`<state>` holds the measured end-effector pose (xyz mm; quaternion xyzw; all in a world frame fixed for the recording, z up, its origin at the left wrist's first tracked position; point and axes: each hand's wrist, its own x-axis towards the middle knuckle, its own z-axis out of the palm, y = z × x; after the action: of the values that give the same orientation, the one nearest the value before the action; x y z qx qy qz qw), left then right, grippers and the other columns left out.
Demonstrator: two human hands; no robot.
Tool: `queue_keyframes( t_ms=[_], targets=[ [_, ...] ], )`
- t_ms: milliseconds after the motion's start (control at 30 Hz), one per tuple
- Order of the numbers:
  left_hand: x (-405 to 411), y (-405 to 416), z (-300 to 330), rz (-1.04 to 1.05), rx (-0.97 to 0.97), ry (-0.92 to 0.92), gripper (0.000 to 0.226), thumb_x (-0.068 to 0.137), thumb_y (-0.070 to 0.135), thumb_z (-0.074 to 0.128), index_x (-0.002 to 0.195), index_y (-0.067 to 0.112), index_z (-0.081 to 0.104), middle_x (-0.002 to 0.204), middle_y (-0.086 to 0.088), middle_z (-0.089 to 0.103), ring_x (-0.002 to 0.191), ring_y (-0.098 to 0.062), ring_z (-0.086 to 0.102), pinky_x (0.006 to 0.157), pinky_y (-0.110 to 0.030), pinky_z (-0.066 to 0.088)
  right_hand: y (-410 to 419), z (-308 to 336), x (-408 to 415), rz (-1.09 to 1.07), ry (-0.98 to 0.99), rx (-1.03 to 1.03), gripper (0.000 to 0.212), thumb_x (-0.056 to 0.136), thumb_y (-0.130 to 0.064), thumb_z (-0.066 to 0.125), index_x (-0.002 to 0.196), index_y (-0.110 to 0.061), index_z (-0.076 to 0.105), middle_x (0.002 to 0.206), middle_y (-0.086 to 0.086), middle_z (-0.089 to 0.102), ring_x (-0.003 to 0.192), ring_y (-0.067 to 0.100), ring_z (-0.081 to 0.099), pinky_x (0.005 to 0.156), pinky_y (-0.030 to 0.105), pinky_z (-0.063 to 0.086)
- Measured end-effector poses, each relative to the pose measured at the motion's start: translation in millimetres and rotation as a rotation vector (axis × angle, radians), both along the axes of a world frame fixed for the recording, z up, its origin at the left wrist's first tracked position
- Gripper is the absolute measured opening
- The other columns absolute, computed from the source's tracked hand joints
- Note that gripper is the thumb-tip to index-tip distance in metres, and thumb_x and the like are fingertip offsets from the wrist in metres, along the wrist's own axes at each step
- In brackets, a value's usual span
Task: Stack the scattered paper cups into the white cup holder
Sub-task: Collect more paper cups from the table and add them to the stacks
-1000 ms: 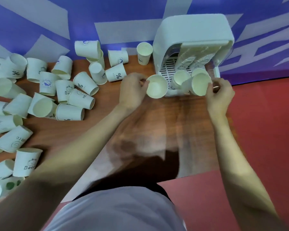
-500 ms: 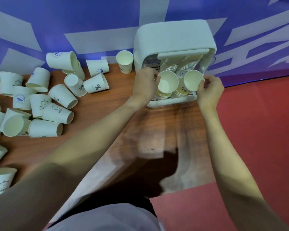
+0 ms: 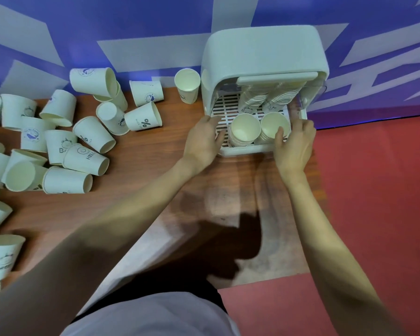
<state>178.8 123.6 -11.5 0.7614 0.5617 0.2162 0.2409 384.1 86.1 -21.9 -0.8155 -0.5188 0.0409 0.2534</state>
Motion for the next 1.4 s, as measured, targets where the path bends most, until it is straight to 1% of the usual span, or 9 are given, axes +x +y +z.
queue_keyframes(
  t_ms=[100,300,467,600,767,967,1133,1300,1400],
  targets=[
    [-33,-16,-2,0.005,0.046,0.012,0.028,0.089,0.016,0.057,0.114,0.004,0.059,0.101,-0.015,0.06,0.085,-0.03,0.061,0.071,-0.039,0.049,-13,8,-38,0.153,0.04,0.042,0.038,0.09,-0.018,0.052,0.124,-0.002,0.052,0.116,0.02,0.05,0.109,0.035,0.048,0.088,0.045,0.046],
    [-129,-52,-14,0.154,0.042,0.096,0.032,0.089,0.02,0.058,0.119,0.006,0.059,0.108,-0.012,0.06,0.089,-0.026,0.06,0.074,-0.039,0.051,-41,-5,-138,0.507,0.101,-0.15,0.038,0.091,-0.017,0.056,0.126,-0.002,0.052,0.116,0.017,0.051,0.109,0.031,0.052,0.091,0.043,0.048],
    [-217,-74,-16,0.436,0.009,0.109,0.029,0.088,0.018,0.059,0.115,0.006,0.058,0.108,-0.015,0.059,0.089,-0.029,0.06,0.073,-0.038,0.047,-49,-14,-207,0.774,0.126,-0.352,0.05,0.093,-0.02,0.054,0.139,-0.005,0.04,0.13,0.013,0.043,0.12,0.028,0.043,0.102,0.037,0.039],
    [-282,-93,-20,0.697,-0.017,0.12,0.031,0.089,0.017,0.057,0.118,0.004,0.055,0.113,-0.016,0.058,0.085,-0.031,0.061,0.071,-0.039,0.046,-38,-16,-257,0.967,0.097,-0.383,0.056,0.092,-0.017,0.055,0.143,-0.005,0.034,0.138,0.012,0.04,0.123,0.029,0.041,0.103,0.043,0.04],
    [-325,-107,-23,0.822,-0.067,0.121,0.031,0.09,0.019,0.058,0.116,0.001,0.056,0.111,-0.021,0.058,0.096,-0.037,0.055,0.074,-0.042,0.044,-12,-14,-315,1.071,0.036,-0.408,0.063,0.091,-0.014,0.055,0.147,-0.011,0.028,0.149,0.008,0.032,0.13,0.029,0.036,0.108,0.044,0.035],
    [-339,-112,-26,0.784,-0.123,0.108,0.034,0.09,0.023,0.058,0.12,0.007,0.056,0.112,-0.017,0.057,0.095,-0.037,0.056,0.068,-0.04,0.043,13,-10,-377,1.127,0.025,-0.455,0.07,0.091,-0.008,0.054,0.151,-0.016,0.019,0.157,0.005,0.019,0.142,0.023,0.021,0.114,0.038,0.026],
    [-344,-113,-32,0.765,-0.137,0.109,0.031,0.09,0.023,0.056,0.119,0.011,0.057,0.107,-0.012,0.06,0.092,-0.034,0.056,0.062,-0.037,0.039,26,-16,-411,1.158,-0.049,-0.467,0.069,0.089,-0.002,0.051,0.15,-0.016,0.023,0.157,0.005,0.02,0.143,0.025,0.018,0.119,0.039,0.015],
    [-352,-113,-40,0.798,-0.191,-0.034,0.027,0.088,0.019,0.057,0.114,0.011,0.058,0.096,-0.013,0.066,0.087,-0.033,0.06,0.066,-0.04,0.045,26,-15,-420,1.171,-0.13,-0.53,0.065,0.09,-0.002,0.052,0.148,-0.012,0.026,0.157,0.008,0.019,0.142,0.029,0.021,0.117,0.041,0.018],
    [-353,-113,-42,0.829,-0.241,-0.105,0.024,0.086,0.013,0.058,0.109,0.009,0.059,0.098,-0.012,0.068,0.09,-0.032,0.063,0.072,-0.039,0.047,19,-12,-417,1.151,-0.141,-0.523,0.063,0.088,0.002,0.053,0.145,-0.011,0.031,0.151,0.01,0.029,0.132,0.031,0.032,0.111,0.039,0.029]
  ],
)
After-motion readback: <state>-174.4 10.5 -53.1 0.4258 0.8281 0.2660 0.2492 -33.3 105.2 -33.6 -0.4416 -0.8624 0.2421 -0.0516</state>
